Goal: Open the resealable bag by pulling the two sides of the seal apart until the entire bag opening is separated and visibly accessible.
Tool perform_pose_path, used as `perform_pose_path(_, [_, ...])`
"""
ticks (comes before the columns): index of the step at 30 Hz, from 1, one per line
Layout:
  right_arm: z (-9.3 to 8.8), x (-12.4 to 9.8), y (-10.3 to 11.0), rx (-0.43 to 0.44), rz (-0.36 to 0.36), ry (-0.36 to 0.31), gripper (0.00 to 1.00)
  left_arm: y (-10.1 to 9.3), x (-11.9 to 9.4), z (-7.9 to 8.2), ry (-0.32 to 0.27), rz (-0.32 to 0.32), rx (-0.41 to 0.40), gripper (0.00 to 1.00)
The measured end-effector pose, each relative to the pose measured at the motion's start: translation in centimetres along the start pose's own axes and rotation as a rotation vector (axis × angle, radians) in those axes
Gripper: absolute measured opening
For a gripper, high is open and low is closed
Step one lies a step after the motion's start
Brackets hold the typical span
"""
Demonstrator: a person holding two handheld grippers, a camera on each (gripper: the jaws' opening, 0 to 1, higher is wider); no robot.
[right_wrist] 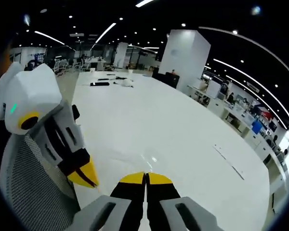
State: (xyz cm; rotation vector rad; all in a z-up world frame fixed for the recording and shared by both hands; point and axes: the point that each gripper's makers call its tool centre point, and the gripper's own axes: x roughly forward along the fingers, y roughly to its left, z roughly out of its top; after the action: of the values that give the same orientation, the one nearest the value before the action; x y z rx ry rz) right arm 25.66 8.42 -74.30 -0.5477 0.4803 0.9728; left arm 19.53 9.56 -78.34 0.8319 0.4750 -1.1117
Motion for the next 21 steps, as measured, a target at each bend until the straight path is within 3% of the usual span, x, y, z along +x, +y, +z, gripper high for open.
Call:
perform_pose_path(5, [-1.2,0.5,0.7,-0.017,-0.001,0.036,0.0,0.2,-0.3,-0.5,-0.01,0.009,-0.093,0.01])
perform_pose_path(7, [-1.5,0.6,0.6,-0.073,-0.019,0.058,0.0,0.7,-0.6,-0.4,-0.033,0.043,-0.159,0.01])
perform_pose_path(10, [-1.5,1.0,0.2,-0.072,-0.028,0.059,0.0,1.2,-1.2,-0.5,-0.065,0.064,-0.25,0.04])
perform_pose_path(17, [-1.5,1.9,-1.4,-0.128,-0.056,0.073,0.0,3.1,-3.4,-1.4,-0.056,0.155,-0.277,0.06])
perform_pose_path(21, [-1.5,2.6,-2.6,-0.16,-0.069,0.08,0.0,3.6,-4.4,-2.4,-0.056,0.186,-0.36,0.09])
